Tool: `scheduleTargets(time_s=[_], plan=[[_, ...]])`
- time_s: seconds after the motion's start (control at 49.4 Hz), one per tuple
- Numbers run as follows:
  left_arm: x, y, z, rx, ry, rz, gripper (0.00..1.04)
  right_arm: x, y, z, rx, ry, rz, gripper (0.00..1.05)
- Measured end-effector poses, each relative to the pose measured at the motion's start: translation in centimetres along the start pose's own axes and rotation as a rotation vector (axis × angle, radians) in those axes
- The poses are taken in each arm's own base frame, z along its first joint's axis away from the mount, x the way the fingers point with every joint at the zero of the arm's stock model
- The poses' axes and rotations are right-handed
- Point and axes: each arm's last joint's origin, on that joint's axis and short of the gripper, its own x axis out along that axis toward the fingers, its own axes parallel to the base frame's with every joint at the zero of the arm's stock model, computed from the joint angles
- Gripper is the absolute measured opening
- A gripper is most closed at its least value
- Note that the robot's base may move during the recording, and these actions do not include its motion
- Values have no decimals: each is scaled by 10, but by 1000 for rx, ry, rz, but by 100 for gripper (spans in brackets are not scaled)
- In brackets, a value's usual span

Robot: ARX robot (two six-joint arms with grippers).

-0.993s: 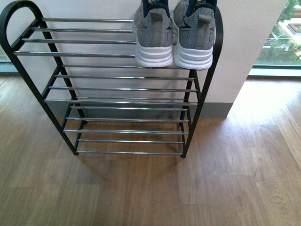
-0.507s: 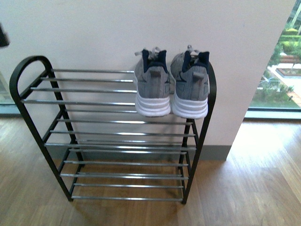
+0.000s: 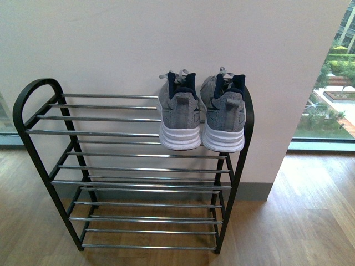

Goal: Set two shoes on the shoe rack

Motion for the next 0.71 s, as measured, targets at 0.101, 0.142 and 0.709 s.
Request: scheduleTargets(time_s=[0.101, 0.142, 0.709], plan=[[-11, 7, -2, -1, -1, -23, 1, 0, 0, 0, 0, 0, 0, 95], [-15, 11, -5, 0, 2, -11, 1, 0, 0, 0, 0, 0, 0, 95], [-46, 14, -8, 1, -18, 1, 1, 0, 0, 0, 0, 0, 0, 95]])
